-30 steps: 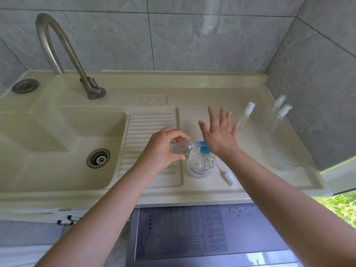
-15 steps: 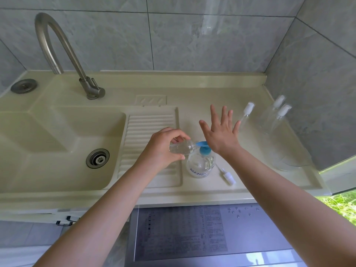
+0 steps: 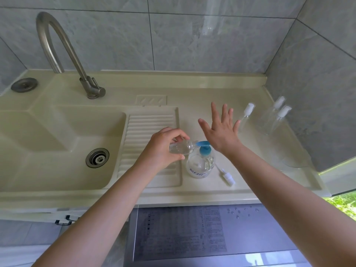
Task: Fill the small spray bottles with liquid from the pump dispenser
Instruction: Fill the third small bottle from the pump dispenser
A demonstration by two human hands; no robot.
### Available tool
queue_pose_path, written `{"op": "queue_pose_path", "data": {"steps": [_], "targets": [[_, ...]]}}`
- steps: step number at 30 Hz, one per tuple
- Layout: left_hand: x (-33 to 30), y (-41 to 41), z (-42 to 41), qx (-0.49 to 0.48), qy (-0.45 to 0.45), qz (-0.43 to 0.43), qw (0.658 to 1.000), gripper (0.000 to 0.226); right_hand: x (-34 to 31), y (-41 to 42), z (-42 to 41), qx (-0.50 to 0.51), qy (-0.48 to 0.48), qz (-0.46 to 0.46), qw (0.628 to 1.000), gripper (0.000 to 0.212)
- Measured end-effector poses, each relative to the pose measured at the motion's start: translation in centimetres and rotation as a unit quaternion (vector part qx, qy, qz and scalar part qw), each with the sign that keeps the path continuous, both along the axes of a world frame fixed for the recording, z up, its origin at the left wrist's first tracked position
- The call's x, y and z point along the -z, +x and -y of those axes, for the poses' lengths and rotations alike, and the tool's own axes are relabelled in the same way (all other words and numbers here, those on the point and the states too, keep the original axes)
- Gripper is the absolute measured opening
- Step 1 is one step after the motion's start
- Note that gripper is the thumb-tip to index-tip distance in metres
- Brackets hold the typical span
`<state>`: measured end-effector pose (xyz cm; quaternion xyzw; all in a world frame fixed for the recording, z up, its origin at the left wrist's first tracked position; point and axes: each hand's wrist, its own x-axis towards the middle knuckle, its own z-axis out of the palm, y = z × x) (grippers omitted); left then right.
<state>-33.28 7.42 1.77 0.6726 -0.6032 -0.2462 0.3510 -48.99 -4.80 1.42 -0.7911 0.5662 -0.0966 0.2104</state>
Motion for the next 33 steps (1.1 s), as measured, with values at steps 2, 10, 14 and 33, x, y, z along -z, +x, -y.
{"op": "queue_pose_path", "data": {"steps": [2,10,14,33], "targets": [[0.1,0.0,0.1,0.002,-0.003,0.002,1.0,0.052,-0.7,0.0,0.4,0.012,0.011,0.026,1.0,0.07],[0.1,0.0,0.2,0.004,-0.009,0.005,1.0,0.052,1.3,-0.3,-0.5,0.008,-0.004,-0.037,0.999,0.063],[0.1,0.0,0.2,0.005,-0.01,0.008,1.0,0.053,-0.2,-0.4,0.1,0.001,-0.023,-0.034,0.999,0.069],[-0.3,-0.2,0.1,-0.006,-0.004,0.001,1.0,0.055,0.3,-0.3,-0.5,-0.011,-0.006,-0.027,1.0,0.064]]}}
